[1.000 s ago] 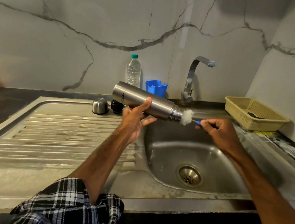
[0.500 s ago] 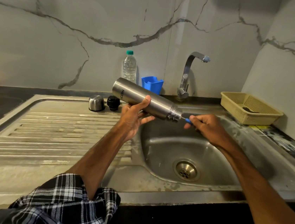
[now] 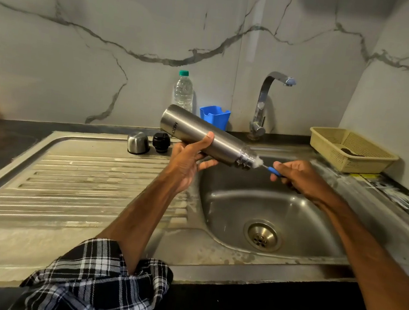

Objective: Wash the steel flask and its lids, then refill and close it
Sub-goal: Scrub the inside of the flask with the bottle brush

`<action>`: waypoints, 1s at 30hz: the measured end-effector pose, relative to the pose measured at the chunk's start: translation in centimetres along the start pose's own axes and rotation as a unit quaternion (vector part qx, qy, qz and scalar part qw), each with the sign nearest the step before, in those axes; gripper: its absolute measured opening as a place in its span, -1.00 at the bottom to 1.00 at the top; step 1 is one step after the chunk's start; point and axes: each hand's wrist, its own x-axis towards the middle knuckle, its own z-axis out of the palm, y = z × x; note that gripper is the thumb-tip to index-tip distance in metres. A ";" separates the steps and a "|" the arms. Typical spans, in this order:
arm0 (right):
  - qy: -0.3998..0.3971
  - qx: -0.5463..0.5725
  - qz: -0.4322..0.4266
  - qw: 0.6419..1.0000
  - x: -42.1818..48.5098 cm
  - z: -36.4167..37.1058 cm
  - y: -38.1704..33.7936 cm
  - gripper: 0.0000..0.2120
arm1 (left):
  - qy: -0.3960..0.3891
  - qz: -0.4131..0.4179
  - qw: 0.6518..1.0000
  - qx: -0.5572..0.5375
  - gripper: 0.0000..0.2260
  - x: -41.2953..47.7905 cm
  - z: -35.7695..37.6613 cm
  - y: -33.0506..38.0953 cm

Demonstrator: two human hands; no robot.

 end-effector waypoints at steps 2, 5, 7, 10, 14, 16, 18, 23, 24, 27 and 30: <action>0.012 -0.001 0.001 1.000 0.0 -0.9 0.5 -0.66 | 0.020 0.012 1.000 -0.020 -0.39 0.4 -0.5 0.3; 0.010 0.009 -0.024 1.000 0.1 0.7 0.4 -0.72 | 0.023 0.004 1.000 -0.015 -0.32 0.2 -0.2 -0.1; 0.011 0.008 -0.064 0.998 0.3 2.0 0.3 -0.74 | 0.015 -0.001 1.000 -0.001 -0.40 0.3 0.0 -0.3; 0.020 -0.014 -0.089 0.996 0.5 1.1 1.0 -0.79 | 0.030 0.007 0.999 -0.014 -0.44 0.7 -0.8 0.3; 0.051 -0.044 -0.100 0.993 0.3 0.7 0.9 -0.89 | 0.057 0.009 0.998 -0.033 -0.39 0.7 -1.1 0.3; 0.056 -0.061 -0.117 0.990 0.4 2.1 0.3 -0.84 | 0.046 -0.001 0.999 -0.022 -0.38 0.5 -0.3 -0.2; 0.062 -0.075 -0.132 0.986 0.5 2.8 0.1 -0.81 | 0.037 -0.004 0.999 -0.020 -0.36 0.5 0.1 -0.4; 0.123 -0.066 -0.124 0.982 0.3 0.7 0.9 -0.75 | 0.068 0.002 0.997 -0.043 -0.37 1.0 -1.0 0.3; 0.129 -0.074 -0.132 0.980 0.2 1.1 0.7 -0.75 | 0.069 -0.002 0.997 -0.041 -0.38 0.8 -0.8 0.1; 0.134 -0.112 -0.181 0.968 0.2 2.9 -0.2 -0.74 | 0.052 -0.020 0.998 -0.025 -0.42 0.5 0.1 -0.5; 0.147 -0.137 -0.212 0.956 0.2 2.2 -0.4 -0.74 | 0.056 -0.010 0.998 -0.040 -0.39 0.7 -0.1 0.0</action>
